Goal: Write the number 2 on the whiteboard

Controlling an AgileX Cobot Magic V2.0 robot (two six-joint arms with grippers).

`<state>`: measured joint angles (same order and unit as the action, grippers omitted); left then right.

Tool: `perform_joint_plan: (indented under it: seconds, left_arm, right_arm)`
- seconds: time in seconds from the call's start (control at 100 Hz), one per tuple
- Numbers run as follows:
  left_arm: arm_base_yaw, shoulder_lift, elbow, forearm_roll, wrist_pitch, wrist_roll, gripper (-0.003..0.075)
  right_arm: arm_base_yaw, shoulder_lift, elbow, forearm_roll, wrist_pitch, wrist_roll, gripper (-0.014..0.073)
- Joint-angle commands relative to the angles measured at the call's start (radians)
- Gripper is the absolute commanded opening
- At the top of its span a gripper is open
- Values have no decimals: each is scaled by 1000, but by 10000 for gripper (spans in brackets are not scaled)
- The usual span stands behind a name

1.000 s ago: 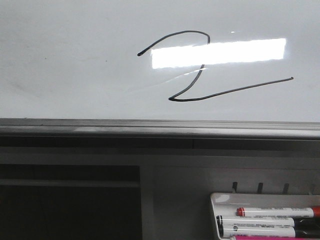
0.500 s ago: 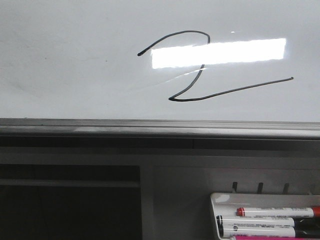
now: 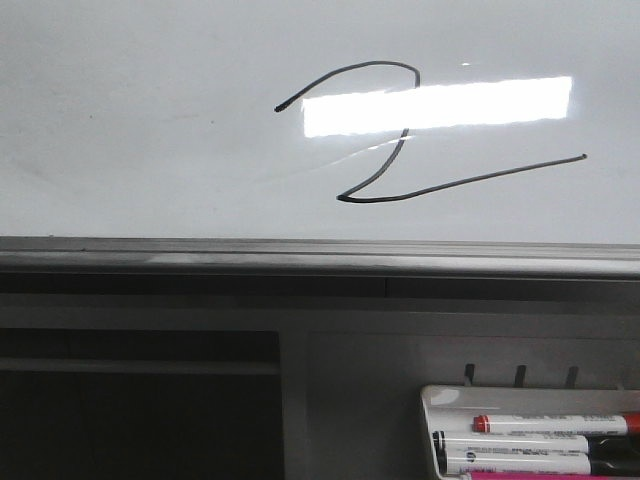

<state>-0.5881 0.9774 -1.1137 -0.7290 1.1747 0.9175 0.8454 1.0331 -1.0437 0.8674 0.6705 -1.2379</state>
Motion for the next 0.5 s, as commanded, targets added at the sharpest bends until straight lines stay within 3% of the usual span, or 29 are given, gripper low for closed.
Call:
perform_joint_plan:
  seconds: [0.0, 0.08, 0.17, 0.29, 0.42, 0.49]
  left_arm:
    - [1, -4, -35, -63, -180, -28, -20]
    - [1, -4, -33, -63, -198, -31, -20]
    - [1, -8, -15, -63, -237, -37, -20]
    - [1, -31, 69, -63, -406, -87, -20]
    - [1, -48, 235, -77, -772, -127, -20]
    - [1, -39, 325, -160, -991, -128, -20]
  right_arm:
    - [8, -8, -30, 67, -2, -6, 223]
    - [7, -19, -30, 67, -72, 3, 438]
    - [-15, -55, -30, 54, -133, 3, 555]
    - [-98, -117, -27, 52, -151, 24, 554]
    - [-234, -204, 6, 52, -153, 107, 529]
    - [-303, -249, 44, 52, -153, 144, 438]
